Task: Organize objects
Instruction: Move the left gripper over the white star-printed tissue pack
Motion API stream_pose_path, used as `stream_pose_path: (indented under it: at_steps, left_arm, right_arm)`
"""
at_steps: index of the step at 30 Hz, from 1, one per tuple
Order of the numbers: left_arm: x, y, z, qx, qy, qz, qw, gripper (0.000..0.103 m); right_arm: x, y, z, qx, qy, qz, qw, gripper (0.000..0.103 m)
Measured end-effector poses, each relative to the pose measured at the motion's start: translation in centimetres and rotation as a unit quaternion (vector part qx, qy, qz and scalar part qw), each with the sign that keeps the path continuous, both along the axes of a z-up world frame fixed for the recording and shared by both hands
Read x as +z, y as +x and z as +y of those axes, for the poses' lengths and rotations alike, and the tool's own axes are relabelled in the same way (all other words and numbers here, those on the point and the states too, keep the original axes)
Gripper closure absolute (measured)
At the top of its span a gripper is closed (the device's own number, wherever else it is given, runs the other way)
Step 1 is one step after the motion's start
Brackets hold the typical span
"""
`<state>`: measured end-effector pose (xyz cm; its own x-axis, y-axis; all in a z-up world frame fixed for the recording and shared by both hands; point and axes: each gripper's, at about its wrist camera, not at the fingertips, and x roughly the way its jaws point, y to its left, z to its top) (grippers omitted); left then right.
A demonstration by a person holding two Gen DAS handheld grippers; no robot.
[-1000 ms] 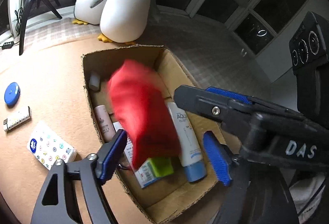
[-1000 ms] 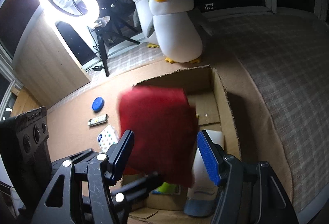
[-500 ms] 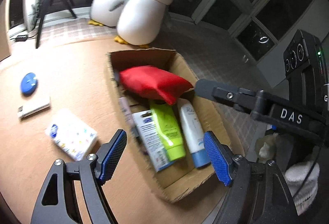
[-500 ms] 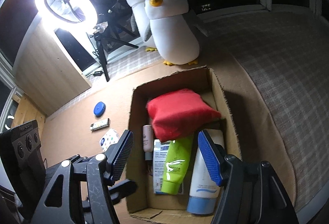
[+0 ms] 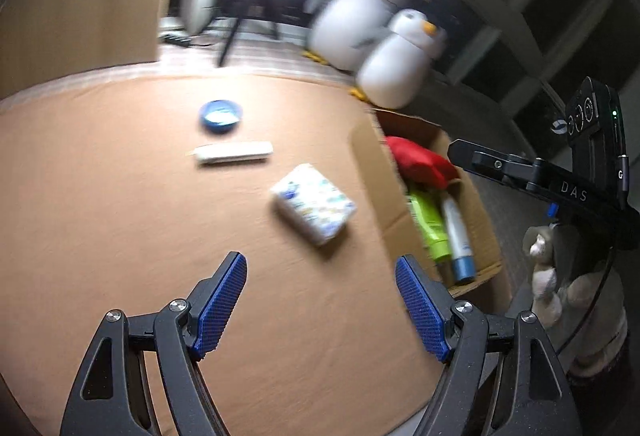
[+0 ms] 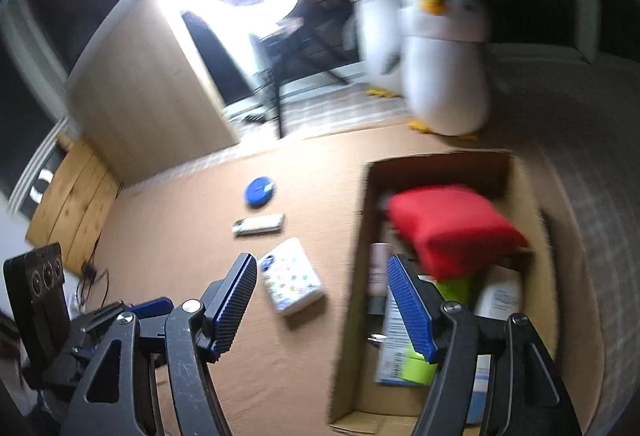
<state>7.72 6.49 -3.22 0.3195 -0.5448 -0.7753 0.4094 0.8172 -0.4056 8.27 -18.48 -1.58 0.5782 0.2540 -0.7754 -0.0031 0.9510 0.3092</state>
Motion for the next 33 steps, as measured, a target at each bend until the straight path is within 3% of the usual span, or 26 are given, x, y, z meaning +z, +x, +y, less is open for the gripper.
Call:
stream_pose_path:
  at_steps: [5,11,16,24,33]
  left_arm:
    - [-0.1,-0.7,4.8,0.039,-0.007,0.007,0.9992,0.023]
    - [-0.2,-1.4,8.7,0.076,-0.02,0.013,0.9968,0.023]
    - [-0.1,-1.8,10.9,0.094,-0.023,0.012,0.9952,0.023]
    - [-0.8,-2.1,11.7,0.1,-0.025,0.024,0.9944,0.023]
    - [-1.3,-1.6,11.4,0.095,-0.027,0.03,0.9947,0.023]
  right_arm:
    - [-1.7,3.2,4.2,0.063,-0.022,0.046,0.997,0.039]
    - [-5.1,6.8,6.1,0.074,-0.015,0.11,0.991,0.039]
    - [-7.0,8.5,7.3,0.076,-0.029,0.136,0.987,0.039]
    - [-9.2,10.4,7.9,0.044,-0.074,0.164,0.983,0.039]
    - [-11.3,11.0,8.7,0.05,-0.076,0.205,0.975,0.039]
